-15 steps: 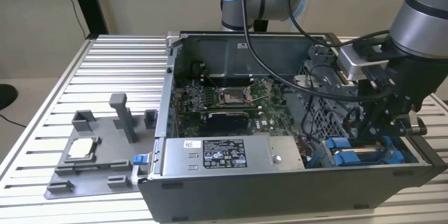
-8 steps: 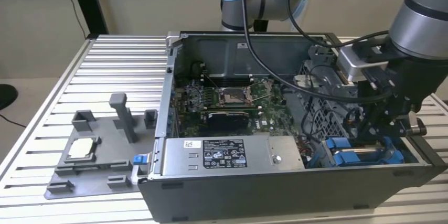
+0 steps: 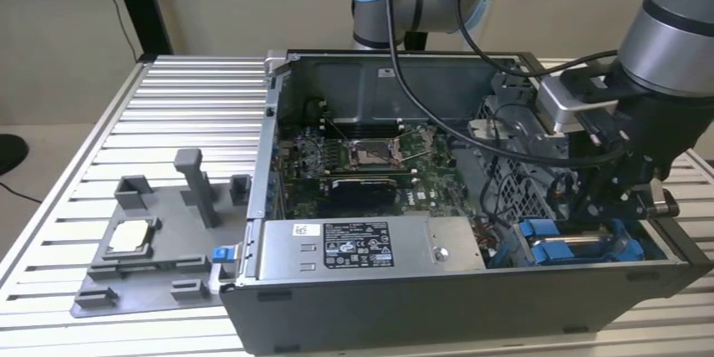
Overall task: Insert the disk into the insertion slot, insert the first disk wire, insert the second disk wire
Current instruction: 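Insert the second disk wire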
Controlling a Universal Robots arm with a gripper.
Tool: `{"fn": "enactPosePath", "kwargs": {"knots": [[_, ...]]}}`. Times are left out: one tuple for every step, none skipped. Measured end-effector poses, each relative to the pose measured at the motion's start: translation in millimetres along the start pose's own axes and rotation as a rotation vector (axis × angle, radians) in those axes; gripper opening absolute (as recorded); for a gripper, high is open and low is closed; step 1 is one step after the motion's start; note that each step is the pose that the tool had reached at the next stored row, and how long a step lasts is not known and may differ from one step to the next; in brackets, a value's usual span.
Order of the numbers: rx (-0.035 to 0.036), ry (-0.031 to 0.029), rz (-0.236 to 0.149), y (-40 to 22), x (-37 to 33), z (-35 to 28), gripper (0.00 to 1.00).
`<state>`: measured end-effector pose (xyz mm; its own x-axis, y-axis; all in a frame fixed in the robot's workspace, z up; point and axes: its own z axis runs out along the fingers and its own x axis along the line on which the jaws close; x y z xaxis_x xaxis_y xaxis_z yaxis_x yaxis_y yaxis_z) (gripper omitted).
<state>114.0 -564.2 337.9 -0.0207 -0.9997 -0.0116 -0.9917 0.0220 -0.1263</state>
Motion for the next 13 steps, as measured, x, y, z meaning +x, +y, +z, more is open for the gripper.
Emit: {"fn": "enactPosePath", "kwargs": {"knots": [[0.0000, -0.0001, -0.001, 0.0, 0.0, 0.2, 0.00], [-0.0001, -0.0002, -0.002, 0.1, 0.0, 0.5, 0.00], [-0.0001, -0.0004, -0.003, 0.1, 0.0, 0.8, 0.00], [-0.0001, -0.0005, -0.004, 0.2, 0.0, 1.1, 0.00], [-0.0001, -0.0006, -0.005, 0.2, 0.0, 1.3, 0.00], [-0.0001, -0.0007, -0.006, 0.3, 0.0, 1.4, 0.00], [0.0000, -0.0008, -0.006, 0.4, 0.0, 1.4, 0.00], [0.0000, -0.0013, -0.006, 0.3, 0.0, 1.0, 0.00], [0.0000, -0.0021, -0.005, 0.2, 0.0, 0.2, 0.00], [-0.0003, -0.0025, -0.005, 0.1, 0.0, -1.1, 0.00], [-0.0009, -0.0014, -0.006, -0.3, 0.0, -3.8, 0.00], [-0.0015, -0.0011, -0.006, -0.6, -0.1, -6.1, 0.00], [-0.0020, -0.0013, -0.006, -0.8, -0.1, -8.0, 0.00]]}}
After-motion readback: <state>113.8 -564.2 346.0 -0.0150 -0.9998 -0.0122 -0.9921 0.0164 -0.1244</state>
